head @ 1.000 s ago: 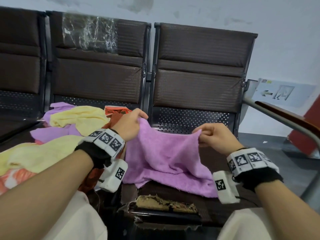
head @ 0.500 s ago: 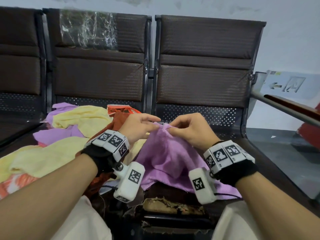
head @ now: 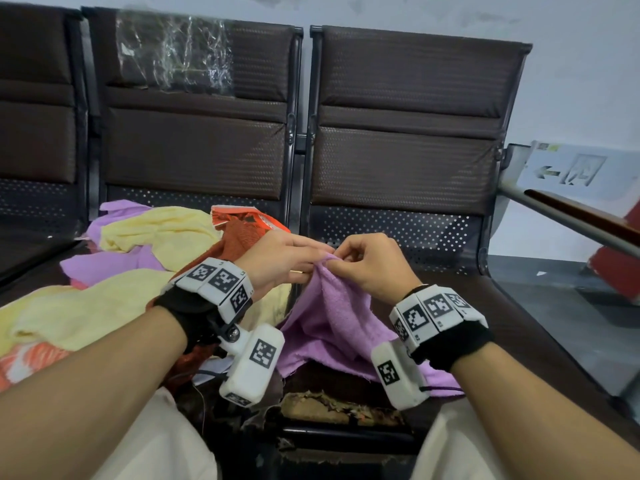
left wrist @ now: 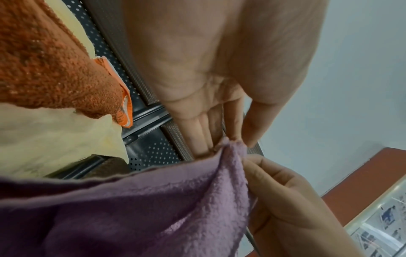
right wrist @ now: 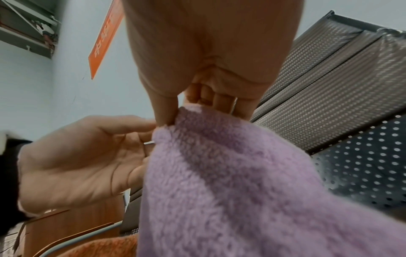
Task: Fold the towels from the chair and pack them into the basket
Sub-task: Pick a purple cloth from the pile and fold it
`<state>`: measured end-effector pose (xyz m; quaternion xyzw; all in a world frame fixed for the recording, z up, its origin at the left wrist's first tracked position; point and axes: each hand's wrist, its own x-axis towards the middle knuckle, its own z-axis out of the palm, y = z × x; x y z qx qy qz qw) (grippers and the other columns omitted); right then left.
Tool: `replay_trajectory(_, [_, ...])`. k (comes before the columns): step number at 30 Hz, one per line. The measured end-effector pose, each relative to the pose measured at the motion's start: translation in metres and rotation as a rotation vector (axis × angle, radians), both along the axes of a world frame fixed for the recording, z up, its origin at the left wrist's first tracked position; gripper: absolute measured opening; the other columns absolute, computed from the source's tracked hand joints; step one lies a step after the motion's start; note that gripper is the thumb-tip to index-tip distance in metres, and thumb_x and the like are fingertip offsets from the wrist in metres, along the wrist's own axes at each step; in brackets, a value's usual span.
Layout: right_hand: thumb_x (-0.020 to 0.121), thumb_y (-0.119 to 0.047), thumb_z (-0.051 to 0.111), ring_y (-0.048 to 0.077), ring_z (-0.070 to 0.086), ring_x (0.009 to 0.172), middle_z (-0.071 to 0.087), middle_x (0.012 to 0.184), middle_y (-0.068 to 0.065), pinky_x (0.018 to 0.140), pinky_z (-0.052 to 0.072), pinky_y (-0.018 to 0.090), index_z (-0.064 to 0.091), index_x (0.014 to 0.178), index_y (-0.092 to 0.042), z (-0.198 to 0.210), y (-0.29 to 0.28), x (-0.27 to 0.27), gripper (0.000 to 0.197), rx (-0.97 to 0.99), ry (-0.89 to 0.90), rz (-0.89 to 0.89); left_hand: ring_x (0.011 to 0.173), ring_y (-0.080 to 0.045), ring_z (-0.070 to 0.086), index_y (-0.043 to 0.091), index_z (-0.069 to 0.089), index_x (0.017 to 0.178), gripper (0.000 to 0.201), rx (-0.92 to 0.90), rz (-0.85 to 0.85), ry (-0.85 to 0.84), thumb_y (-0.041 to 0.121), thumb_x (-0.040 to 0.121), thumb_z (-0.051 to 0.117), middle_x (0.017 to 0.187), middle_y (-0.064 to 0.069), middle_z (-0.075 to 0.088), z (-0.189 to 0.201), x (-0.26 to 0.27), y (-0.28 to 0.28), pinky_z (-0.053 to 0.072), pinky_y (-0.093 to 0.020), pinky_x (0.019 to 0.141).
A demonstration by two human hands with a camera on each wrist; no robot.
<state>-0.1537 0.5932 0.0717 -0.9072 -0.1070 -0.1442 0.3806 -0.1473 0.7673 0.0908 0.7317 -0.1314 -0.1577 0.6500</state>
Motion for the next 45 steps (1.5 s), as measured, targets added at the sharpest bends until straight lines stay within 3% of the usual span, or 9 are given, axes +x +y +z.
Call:
replay_trajectory(7, [0.077, -0.041, 0.075, 0.001, 0.058, 0.063, 0.068, 0.071, -0.006, 0.061, 0.046, 0.017, 0.067, 0.076, -0.023, 0.003, -0.005, -0.009, 0.02, -0.026, 0.095, 0.093, 0.092, -0.02, 0.064, 0.009, 0.07, 0.099, 0.022, 0.102, 0.06, -0.138, -0.002, 0.089, 0.054, 0.101, -0.018, 0.071, -0.005, 0.002, 0.003, 0.052, -0.039, 0.089])
replay_trajectory(12, [0.09, -0.042, 0.06, 0.02, 0.057, 0.072, 0.063, 0.074, 0.002, 0.067, 0.042, 0.031, 0.057, 0.075, -0.012, 0.006, -0.026, -0.015, 0.034, -0.591, 0.281, 0.133, 0.068, -0.009, 0.056, 0.022, 0.07, 0.083, 0.038, 0.127, 0.248, -0.253, -0.007, 0.086, 0.046, 0.081, -0.001, 0.069, -0.009, 0.013, 0.014, 0.044, -0.023, 0.064])
replay_trajectory(17, [0.078, -0.022, 0.076, 0.004, 0.055, 0.075, 0.057, 0.08, -0.012, 0.067, 0.038, 0.012, 0.058, 0.108, -0.022, 0.015, -0.03, -0.015, 0.035, -0.301, 0.02, 0.012, 0.089, -0.022, 0.056, 0.02, 0.066, 0.08, 0.04, 0.153, 0.294, -0.267, -0.004, 0.085, 0.036, 0.1, -0.013, 0.066, -0.007, 0.011, 0.008, 0.047, -0.042, 0.09])
replay_trajectory(23, [0.082, -0.018, 0.066, 0.019, 0.051, 0.092, 0.046, 0.094, -0.001, 0.085, 0.046, 0.039, 0.071, 0.092, -0.015, 0.031, -0.014, -0.015, 0.012, -0.427, -0.085, -0.046, 0.087, -0.018, 0.049, 0.018, 0.059, 0.066, 0.037, -0.035, 0.411, -0.204, -0.007, 0.079, 0.035, 0.077, 0.001, 0.057, 0.009, 0.006, -0.01, 0.037, -0.033, 0.084])
replay_trajectory(28, [0.083, -0.007, 0.048, 0.027, 0.037, 0.11, 0.046, 0.12, 0.003, 0.087, 0.025, 0.034, 0.059, 0.099, -0.016, 0.053, -0.009, -0.022, 0.021, -0.427, -0.183, -0.252, 0.092, -0.012, 0.046, 0.017, 0.056, 0.082, 0.02, 0.067, 0.096, -0.315, 0.009, 0.094, 0.043, 0.084, 0.005, 0.05, 0.037, -0.012, -0.012, 0.037, -0.024, 0.087])
replay_trajectory(32, [0.082, 0.0, 0.042, 0.033, 0.057, 0.099, 0.066, 0.103, 0.01, 0.089, 0.045, 0.041, 0.058, 0.099, -0.017, 0.085, -0.013, -0.032, 0.028, -0.229, -0.084, -0.243, 0.1, -0.015, 0.046, 0.014, 0.044, 0.128, 0.034, 0.554, -0.034, -0.508, 0.018, 0.095, 0.048, 0.103, 0.002, 0.046, 0.068, -0.016, 0.001, 0.031, -0.02, 0.079])
replay_trajectory(35, [0.078, 0.0, 0.047, 0.027, 0.062, 0.093, 0.071, 0.094, 0.009, 0.077, 0.046, 0.026, 0.068, 0.091, -0.015, 0.112, -0.012, -0.041, 0.029, -0.138, -0.187, -0.269, 0.112, -0.022, 0.045, 0.012, 0.034, 0.139, 0.045, 0.747, -0.091, -0.653, 0.023, 0.098, 0.045, 0.115, -0.008, 0.037, 0.091, -0.026, 0.01, 0.029, -0.018, 0.092])
replay_trajectory(41, [0.077, -0.017, 0.071, 0.01, 0.062, 0.078, 0.067, 0.074, -0.005, 0.06, 0.037, 0.012, 0.074, 0.084, -0.019, 0.158, -0.01, -0.052, 0.008, 0.112, -0.314, -0.308, 0.088, -0.027, 0.051, -0.003, 0.058, 0.1, 0.022, 0.76, 0.076, -0.836, 0.018, 0.094, 0.054, 0.093, -0.016, 0.046, 0.134, -0.032, 0.024, 0.031, -0.029, 0.072])
replay_trajectory(45, [0.08, -0.023, 0.072, 0.011, 0.057, 0.071, 0.07, 0.076, 0.008, 0.067, 0.045, 0.026, 0.072, 0.081, -0.005, 0.161, -0.011, -0.051, 0.018, 0.225, -0.355, -0.314, 0.072, -0.024, 0.051, 0.003, 0.062, 0.078, 0.024, 0.64, 0.202, -0.827, 0.025, 0.086, 0.065, 0.074, -0.011, 0.058, 0.142, -0.023, 0.033, 0.025, -0.032, 0.06])
